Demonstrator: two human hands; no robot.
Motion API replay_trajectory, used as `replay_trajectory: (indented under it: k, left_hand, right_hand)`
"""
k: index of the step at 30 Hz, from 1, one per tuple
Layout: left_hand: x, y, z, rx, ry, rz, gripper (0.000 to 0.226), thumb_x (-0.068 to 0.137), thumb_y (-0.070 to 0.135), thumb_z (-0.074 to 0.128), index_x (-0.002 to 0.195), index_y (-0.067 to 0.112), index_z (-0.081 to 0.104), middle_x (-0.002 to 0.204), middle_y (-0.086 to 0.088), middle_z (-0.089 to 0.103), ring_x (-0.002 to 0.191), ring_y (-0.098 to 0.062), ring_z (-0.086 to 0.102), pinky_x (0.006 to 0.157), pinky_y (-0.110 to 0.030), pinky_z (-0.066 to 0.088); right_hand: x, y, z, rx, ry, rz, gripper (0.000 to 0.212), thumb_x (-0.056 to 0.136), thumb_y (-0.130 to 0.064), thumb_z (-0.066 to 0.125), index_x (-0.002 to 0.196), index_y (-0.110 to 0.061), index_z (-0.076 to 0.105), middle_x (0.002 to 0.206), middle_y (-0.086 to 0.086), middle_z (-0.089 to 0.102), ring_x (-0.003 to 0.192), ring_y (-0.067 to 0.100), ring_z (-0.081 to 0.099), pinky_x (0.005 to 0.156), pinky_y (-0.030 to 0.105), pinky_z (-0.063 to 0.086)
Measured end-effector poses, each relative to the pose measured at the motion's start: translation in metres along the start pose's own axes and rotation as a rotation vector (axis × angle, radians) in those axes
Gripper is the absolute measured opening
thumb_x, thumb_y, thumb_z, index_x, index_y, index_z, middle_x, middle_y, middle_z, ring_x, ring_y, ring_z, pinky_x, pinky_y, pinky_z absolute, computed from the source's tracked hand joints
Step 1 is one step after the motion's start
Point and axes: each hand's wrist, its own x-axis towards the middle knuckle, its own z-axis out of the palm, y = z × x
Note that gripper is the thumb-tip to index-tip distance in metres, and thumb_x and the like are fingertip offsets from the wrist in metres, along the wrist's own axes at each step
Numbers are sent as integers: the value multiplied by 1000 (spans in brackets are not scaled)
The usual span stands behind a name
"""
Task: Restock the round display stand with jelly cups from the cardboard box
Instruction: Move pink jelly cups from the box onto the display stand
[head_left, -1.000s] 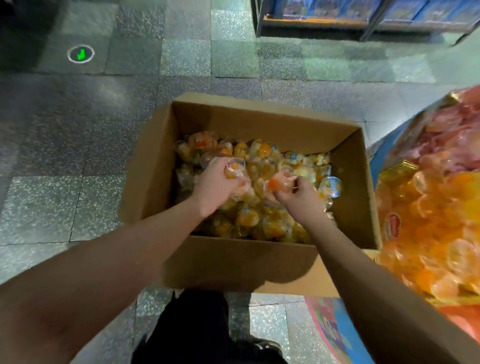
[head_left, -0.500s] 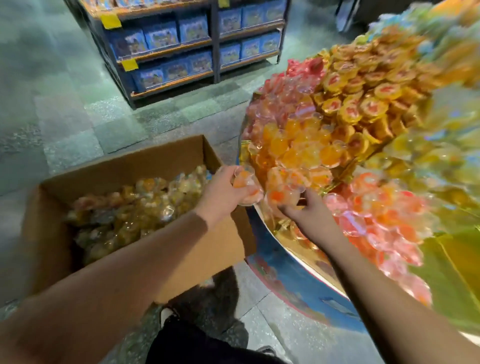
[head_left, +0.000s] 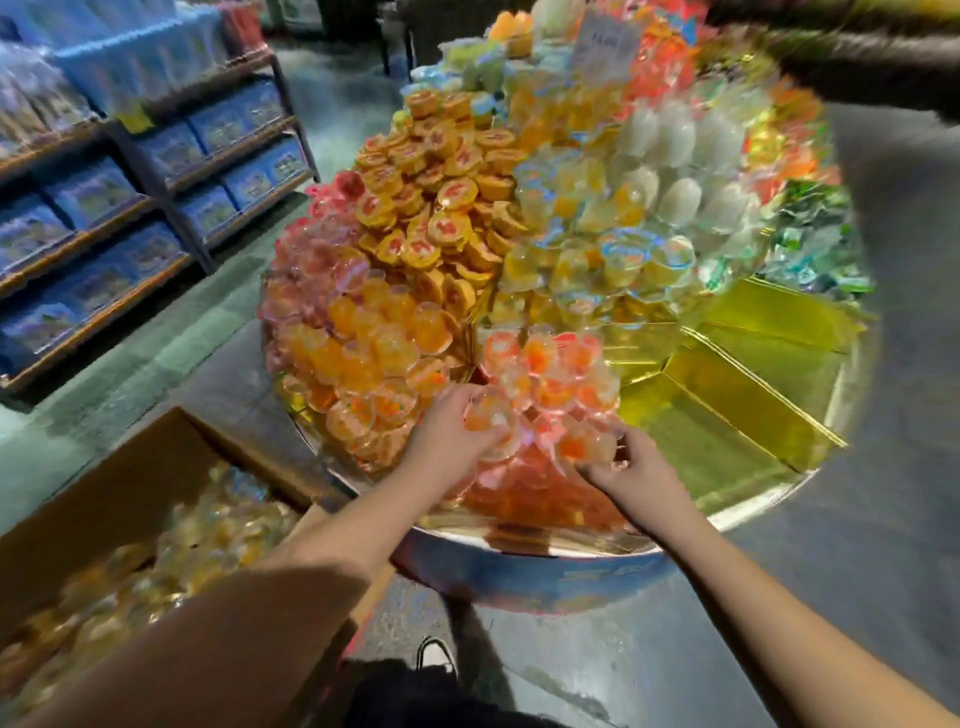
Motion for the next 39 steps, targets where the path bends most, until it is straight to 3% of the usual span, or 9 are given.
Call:
replay_trajectory:
  k: [3, 6, 11, 15, 18, 23, 29, 33, 39]
  left_hand:
    - [14, 7, 21, 32, -55, 53, 57, 84, 33, 74, 134, 19, 53, 127, 10, 48, 112, -6, 48, 84, -17, 36]
    - [28, 11, 42, 41, -115, 84, 60, 86, 35, 71, 140, 20, 49, 138, 10, 47, 107, -5, 48, 72, -14, 38]
    - [46, 16, 68, 68, -186, 89, 57, 89, 34, 67, 141, 18, 46, 141, 7, 44, 102, -3, 43, 79, -19, 37]
    - [56, 17, 81, 83, -203, 92, 52, 90, 34, 66, 137, 19, 49, 134, 8, 47, 97, -7, 49, 78, -25, 45]
    - [61, 18, 88, 100, -199, 91, 54, 90, 35, 67, 138, 20, 49, 137, 8, 46, 105, -12, 53, 83, -27, 48]
    - [67, 18, 98, 123, -199, 89, 54, 89, 37, 69, 137, 21, 49, 141, 10, 45, 113, -16, 55, 84, -28, 47]
    - [68, 11, 110, 180, -203, 78, 55, 89, 38, 67, 138, 22, 48, 142, 9, 44, 115, -17, 55, 86, -32, 50]
    - [68, 4, 116, 122, -188, 19, 60, 88, 37, 69, 139, 16, 46, 142, 3, 44, 121, -19, 52, 96, -32, 47]
    - [67, 4, 116, 106, -185, 0, 65, 89, 35, 70, 142, 12, 41, 145, 0, 37, 125, -22, 48, 92, -27, 41]
  right_hand:
    - [12, 21, -9, -26, 58, 67, 47, 78, -22, 80, 120, -20, 59, 111, 6, 62, 98, 21, 60, 81, 29, 44]
    - [25, 34, -17, -79, 110, 158, 58, 79, -27, 79, 129, -10, 56, 119, 8, 58, 111, 24, 57, 90, 31, 44]
    - [48, 46, -17, -121, 145, 218, 60, 80, -26, 79, 131, -6, 54, 126, 11, 56, 115, 24, 53, 86, 24, 36]
    - [62, 42, -11, -145, 133, 234, 65, 78, -32, 80, 133, -8, 55, 127, 10, 57, 113, 25, 56, 90, 30, 43]
    - [70, 43, -7, -143, 129, 231, 70, 67, -52, 76, 125, -15, 60, 120, 4, 63, 105, 21, 62, 90, 36, 52]
    - [77, 37, -2, -187, 130, 198, 43, 76, -35, 79, 109, -14, 61, 109, 4, 58, 100, 23, 58, 82, 36, 49]
    - [84, 49, 5, -204, 106, 187, 53, 77, -34, 79, 120, -10, 59, 116, 9, 59, 107, 24, 56, 81, 28, 41]
    - [85, 55, 6, -233, 93, 196, 61, 80, -37, 78, 129, -8, 54, 124, 11, 56, 113, 25, 54, 88, 31, 42]
    - [89, 60, 6, -258, 61, 188, 70, 81, -40, 78, 135, -6, 48, 133, 13, 53, 121, 28, 51, 98, 37, 43]
